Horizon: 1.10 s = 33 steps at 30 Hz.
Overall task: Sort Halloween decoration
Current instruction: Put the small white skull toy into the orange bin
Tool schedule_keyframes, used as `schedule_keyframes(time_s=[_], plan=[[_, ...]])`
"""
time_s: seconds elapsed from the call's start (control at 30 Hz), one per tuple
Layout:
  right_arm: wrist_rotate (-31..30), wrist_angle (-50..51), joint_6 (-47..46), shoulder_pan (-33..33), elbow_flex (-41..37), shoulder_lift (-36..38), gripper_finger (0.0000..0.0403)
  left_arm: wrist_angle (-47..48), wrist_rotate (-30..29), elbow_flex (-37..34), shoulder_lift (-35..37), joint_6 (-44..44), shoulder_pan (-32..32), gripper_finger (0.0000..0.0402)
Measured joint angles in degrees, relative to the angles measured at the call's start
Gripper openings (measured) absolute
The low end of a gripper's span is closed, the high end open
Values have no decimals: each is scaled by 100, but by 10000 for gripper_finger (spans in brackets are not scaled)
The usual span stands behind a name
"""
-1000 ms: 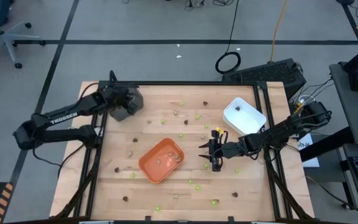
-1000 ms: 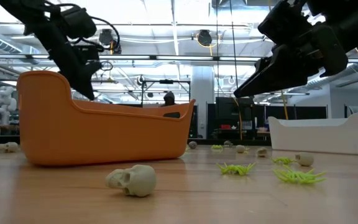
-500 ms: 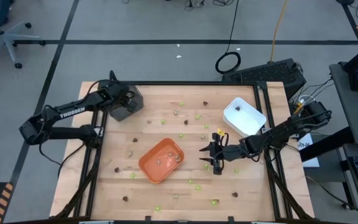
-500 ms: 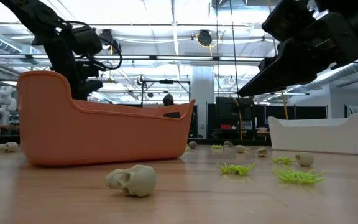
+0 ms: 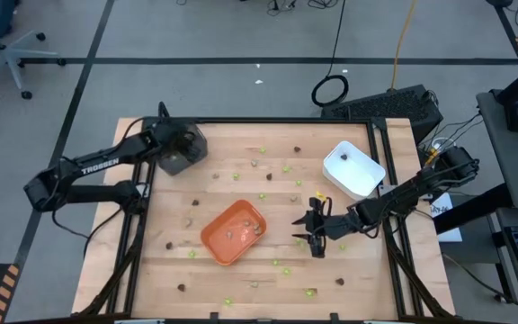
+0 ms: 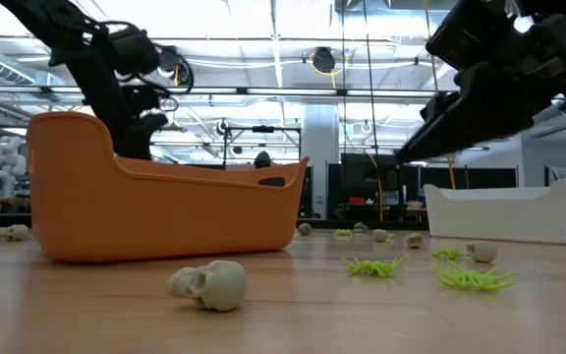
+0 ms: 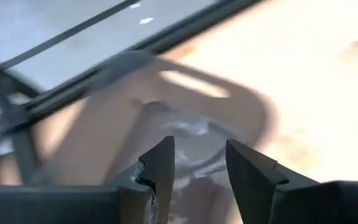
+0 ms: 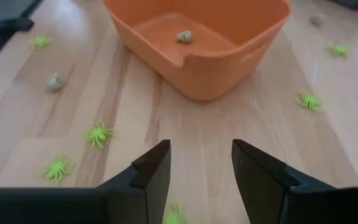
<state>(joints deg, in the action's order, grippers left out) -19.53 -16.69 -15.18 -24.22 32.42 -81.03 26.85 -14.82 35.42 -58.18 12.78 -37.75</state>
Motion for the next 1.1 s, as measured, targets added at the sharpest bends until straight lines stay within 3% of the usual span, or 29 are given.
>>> schedule_keyframes(time_s=[0.33,0.63,0.87,1.1], plan=[[9,666,-411,-75,0,0,155,-220,226,0,438,218,2065,144],[-150,1066,-424,-2,2,0,155,-943,-837,0,392,457,3978,144],[-148,1165,-1,137,2,0,165,-1256,-1403,-57,341,674,4761,144],[-112,1098,179,251,2,-307,174,-2065,-1545,-438,160,784,5279,144]])
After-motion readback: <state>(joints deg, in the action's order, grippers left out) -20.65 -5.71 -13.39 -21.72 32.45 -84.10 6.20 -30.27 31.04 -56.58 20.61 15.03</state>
